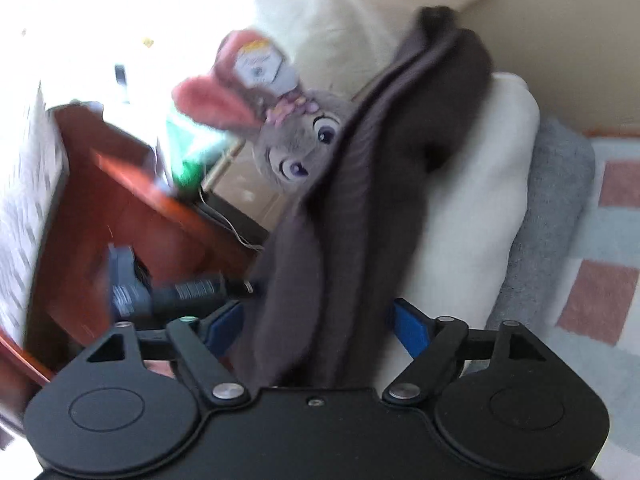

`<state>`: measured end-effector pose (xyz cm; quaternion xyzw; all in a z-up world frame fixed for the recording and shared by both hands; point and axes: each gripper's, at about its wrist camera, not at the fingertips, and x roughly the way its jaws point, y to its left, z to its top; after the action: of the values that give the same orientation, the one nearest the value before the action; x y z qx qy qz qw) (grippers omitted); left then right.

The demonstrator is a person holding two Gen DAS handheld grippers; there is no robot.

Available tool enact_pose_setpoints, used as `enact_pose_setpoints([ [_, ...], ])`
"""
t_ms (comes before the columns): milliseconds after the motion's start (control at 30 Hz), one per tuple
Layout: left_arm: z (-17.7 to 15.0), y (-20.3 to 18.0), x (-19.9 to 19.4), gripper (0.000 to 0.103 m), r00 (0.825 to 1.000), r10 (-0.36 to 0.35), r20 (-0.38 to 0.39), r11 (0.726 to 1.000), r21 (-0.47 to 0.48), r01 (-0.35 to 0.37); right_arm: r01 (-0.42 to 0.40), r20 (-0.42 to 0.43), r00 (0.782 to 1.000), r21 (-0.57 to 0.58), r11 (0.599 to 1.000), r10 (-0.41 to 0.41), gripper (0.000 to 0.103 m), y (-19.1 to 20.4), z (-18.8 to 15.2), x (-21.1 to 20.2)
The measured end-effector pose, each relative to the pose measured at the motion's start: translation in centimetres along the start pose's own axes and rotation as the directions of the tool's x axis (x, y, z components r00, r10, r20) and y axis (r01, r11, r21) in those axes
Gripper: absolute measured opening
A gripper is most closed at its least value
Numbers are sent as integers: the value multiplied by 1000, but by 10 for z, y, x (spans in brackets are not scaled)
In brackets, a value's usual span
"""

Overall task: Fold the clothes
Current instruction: 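Lower the sweater onto the clothes stack and open both grippers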

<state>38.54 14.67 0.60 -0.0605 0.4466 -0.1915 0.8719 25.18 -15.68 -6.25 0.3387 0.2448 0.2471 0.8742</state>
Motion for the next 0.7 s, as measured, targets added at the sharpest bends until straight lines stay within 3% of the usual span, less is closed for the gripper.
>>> enact_pose_setpoints([
  [100, 7, 0, 0, 57, 1000, 9, -7, 1000, -22, -10, 114, 21, 994, -143, 983, -112, 85, 24, -14, 7],
  [133, 9, -3, -1, 57, 1000, 24, -11, 1000, 0, -24, 126, 1, 992, -160, 979, -128, 67, 29, -13, 6],
  [167, 12, -6, -3, 56, 999, 39, -14, 999, 21, -39, 77, -53, 995, -116, 990, -84, 46, 29, -7, 3],
  [200, 15, -9, -5, 56, 999, 52, -12, 997, 49, -51, -6, -80, 997, -10, 1000, 5, 36, 26, 2, -3],
  [233, 16, -12, -8, 56, 998, 70, -6, 995, 69, -70, -92, -84, 991, 110, 990, 102, 35, 22, 12, -10],
  [267, 17, -14, -13, 56, 997, 83, 3, 993, 82, -83, -97, -111, 987, 155, 983, 115, 35, 20, 16, -13],
  [433, 11, -46, -49, 56, 970, 164, 180, 965, 175, -196, 31, -276, 961, 215, 976, 31, 39, 8, 14, -16],
  [467, 9, -54, -56, 56, 961, 160, 226, 958, 200, -206, 27, -273, 961, 226, 974, 37, 40, 2, 8, -16],
  [533, 3, -73, -57, 56, 962, 119, 247, 947, 264, -185, 12, -234, 971, 223, 975, 42, 48, -1, 6, -24],
  [600, -3, -88, -46, 57, 978, 62, 200, 939, 320, -125, -1, -192, 980, 216, 976, 44, 54, -3, 7, -33],
  [700, -9, -105, -23, 57, 996, -22, 87, 941, 339, -9, -20, -129, 991, 203, 979, 47, 54, -6, 7, -47],
])
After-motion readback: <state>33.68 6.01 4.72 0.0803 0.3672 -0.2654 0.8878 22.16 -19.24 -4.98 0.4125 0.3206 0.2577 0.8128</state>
